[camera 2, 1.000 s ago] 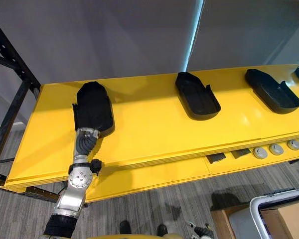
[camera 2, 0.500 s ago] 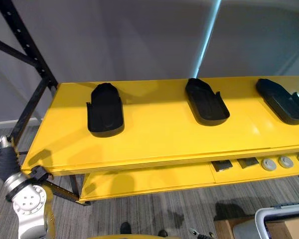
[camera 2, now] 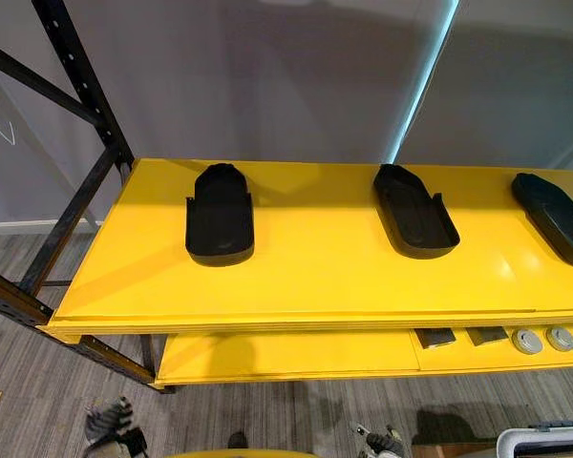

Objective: Walk over and take plastic housings, then place them on the shelf

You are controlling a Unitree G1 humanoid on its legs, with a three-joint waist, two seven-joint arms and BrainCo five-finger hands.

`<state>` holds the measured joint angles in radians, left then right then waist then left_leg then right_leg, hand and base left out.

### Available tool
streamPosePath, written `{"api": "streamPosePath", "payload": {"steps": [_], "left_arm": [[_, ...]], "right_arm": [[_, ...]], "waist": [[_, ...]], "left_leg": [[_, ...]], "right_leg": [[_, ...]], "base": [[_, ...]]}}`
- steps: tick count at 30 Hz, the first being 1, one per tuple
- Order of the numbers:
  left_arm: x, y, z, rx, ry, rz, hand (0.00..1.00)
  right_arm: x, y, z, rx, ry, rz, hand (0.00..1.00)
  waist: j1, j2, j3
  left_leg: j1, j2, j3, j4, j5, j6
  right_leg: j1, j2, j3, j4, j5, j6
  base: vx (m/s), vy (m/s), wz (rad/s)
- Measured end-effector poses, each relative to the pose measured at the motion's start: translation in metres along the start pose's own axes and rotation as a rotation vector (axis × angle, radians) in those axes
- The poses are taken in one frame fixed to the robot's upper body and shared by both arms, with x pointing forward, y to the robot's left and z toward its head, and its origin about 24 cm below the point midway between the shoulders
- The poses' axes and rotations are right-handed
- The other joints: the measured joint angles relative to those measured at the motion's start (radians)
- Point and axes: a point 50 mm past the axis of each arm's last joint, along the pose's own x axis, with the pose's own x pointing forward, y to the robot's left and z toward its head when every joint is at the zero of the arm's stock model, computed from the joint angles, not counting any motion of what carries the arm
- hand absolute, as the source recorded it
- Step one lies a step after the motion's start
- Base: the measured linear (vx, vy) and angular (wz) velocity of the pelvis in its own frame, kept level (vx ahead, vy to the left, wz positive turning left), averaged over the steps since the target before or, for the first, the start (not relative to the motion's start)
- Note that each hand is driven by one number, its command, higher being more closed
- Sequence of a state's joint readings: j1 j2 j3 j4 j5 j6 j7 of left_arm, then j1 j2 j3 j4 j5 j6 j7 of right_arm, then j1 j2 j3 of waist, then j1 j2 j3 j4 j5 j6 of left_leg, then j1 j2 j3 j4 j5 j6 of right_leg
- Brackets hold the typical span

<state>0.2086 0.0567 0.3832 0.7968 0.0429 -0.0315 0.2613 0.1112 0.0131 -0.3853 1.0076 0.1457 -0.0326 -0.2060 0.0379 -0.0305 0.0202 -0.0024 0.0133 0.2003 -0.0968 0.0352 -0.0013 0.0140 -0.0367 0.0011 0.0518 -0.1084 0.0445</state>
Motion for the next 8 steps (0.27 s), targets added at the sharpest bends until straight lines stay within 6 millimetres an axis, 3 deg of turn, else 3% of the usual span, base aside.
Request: {"api": "streamPosePath", "payload": {"steps": [5,8], "left_arm": [[0.003,-0.015,0.001,0.055,0.024,-0.064,0.0],[0.002,-0.018,-0.005,0.09,0.046,-0.095,0.0]], "right_arm": [[0.004,0.002,0.019,-0.003,-0.047,0.017,0.0],[0.005,0.004,0.022,-0.001,-0.052,0.02,0.0]], "waist": [[-0.012,0.031,0.022],[-0.022,0.035,0.025]], "left_leg": [[0.012,-0.001,0.001,-0.001,0.0,0.0],[0.019,0.002,0.003,-0.001,-0.002,-0.003]], "right_leg": [[0.005,0.001,0.002,0.0,0.0,0.0],[0.011,0.002,0.004,-0.001,-0.001,-0.003]], "base": [[0.01,-0.002,0.0],[0.0,0.0,0.0]]}}
